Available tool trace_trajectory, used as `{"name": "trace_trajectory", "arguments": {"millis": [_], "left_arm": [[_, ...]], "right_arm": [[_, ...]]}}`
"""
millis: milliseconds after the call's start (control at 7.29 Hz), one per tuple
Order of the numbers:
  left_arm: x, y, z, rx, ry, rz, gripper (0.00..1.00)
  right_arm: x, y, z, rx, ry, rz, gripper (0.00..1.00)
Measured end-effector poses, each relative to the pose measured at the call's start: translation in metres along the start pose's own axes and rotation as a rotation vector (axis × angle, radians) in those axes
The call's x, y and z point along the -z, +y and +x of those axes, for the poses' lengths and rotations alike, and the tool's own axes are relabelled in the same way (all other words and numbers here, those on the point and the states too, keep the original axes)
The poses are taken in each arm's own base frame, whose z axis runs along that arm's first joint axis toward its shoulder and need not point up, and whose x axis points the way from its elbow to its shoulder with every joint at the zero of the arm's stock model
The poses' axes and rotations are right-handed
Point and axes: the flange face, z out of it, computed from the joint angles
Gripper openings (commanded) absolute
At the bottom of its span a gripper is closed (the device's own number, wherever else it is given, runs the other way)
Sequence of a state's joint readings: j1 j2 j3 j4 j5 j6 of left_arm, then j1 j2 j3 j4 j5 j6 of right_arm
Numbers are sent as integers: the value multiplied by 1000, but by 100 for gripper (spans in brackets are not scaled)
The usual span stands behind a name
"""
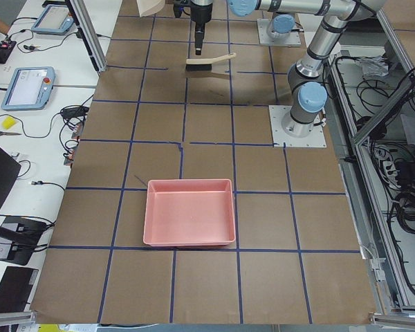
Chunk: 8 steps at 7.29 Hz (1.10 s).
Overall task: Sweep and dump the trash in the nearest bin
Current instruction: 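Carry the empty dustpan back over the table with the right gripper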
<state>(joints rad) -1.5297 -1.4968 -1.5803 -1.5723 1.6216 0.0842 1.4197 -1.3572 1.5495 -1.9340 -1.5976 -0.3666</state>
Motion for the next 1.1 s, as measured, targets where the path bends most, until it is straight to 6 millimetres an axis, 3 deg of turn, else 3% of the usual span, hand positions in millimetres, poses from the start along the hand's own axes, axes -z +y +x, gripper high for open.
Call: {"name": "trace_trajectory", "arguments": {"millis": [686, 960, 1097], "left_arm": [[1, 0, 1, -3, 0, 1, 100], [0, 1, 2, -5, 1, 0, 100], [0, 1, 3, -5, 1, -1, 100]], "right_arm": [[-39, -30, -179, -1, -127, 55, 0], [-66, -32, -234, -52, -137, 48, 0], [-84, -32, -250, -69, -138, 28, 0]]}}
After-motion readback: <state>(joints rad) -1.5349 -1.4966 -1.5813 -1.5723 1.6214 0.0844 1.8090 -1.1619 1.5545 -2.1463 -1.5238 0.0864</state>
